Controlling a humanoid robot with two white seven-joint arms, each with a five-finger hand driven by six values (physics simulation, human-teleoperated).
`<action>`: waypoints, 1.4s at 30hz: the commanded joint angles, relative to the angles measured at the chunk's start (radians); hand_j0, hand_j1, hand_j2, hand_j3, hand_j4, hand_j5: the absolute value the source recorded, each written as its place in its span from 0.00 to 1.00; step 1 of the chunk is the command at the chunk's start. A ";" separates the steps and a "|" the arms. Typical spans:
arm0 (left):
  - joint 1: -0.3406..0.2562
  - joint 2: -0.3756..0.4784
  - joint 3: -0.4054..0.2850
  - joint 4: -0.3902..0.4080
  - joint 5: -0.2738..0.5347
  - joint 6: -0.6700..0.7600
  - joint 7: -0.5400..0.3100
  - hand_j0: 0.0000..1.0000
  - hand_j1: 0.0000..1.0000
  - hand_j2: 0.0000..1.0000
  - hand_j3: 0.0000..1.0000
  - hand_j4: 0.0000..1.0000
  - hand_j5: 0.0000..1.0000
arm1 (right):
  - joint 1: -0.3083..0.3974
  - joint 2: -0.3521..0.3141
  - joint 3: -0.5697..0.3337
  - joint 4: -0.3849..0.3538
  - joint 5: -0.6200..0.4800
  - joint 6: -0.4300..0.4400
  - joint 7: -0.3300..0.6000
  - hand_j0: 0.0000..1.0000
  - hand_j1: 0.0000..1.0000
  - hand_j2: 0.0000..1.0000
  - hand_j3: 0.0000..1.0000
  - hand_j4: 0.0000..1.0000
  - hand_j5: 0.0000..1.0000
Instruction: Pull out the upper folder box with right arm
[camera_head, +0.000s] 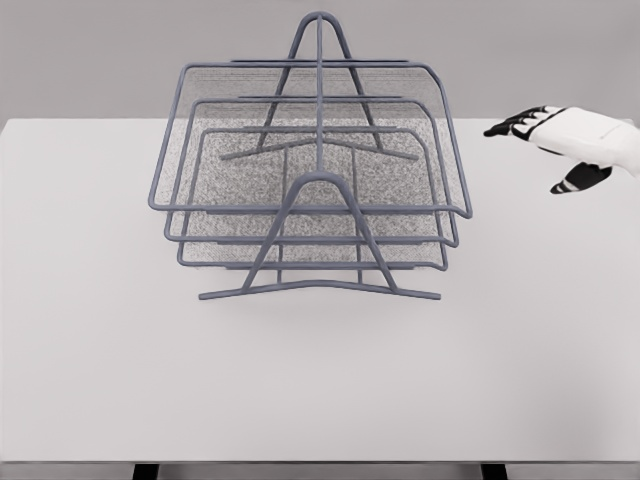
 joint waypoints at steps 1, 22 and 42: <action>0.000 0.000 -0.001 0.000 -0.001 0.000 0.000 1.00 1.00 1.00 1.00 1.00 1.00 | 0.000 0.008 -0.007 0.005 0.001 -0.006 0.002 1.00 1.00 1.00 1.00 1.00 1.00; 0.000 0.000 0.000 0.000 0.001 0.000 0.000 1.00 1.00 1.00 1.00 1.00 1.00 | -0.098 0.263 -0.017 0.082 0.152 -0.083 0.000 1.00 1.00 1.00 1.00 1.00 1.00; 0.000 0.000 -0.001 0.000 -0.001 0.000 0.000 1.00 1.00 1.00 1.00 1.00 1.00 | -0.041 0.063 0.015 0.006 0.043 -0.083 0.022 1.00 1.00 1.00 1.00 1.00 1.00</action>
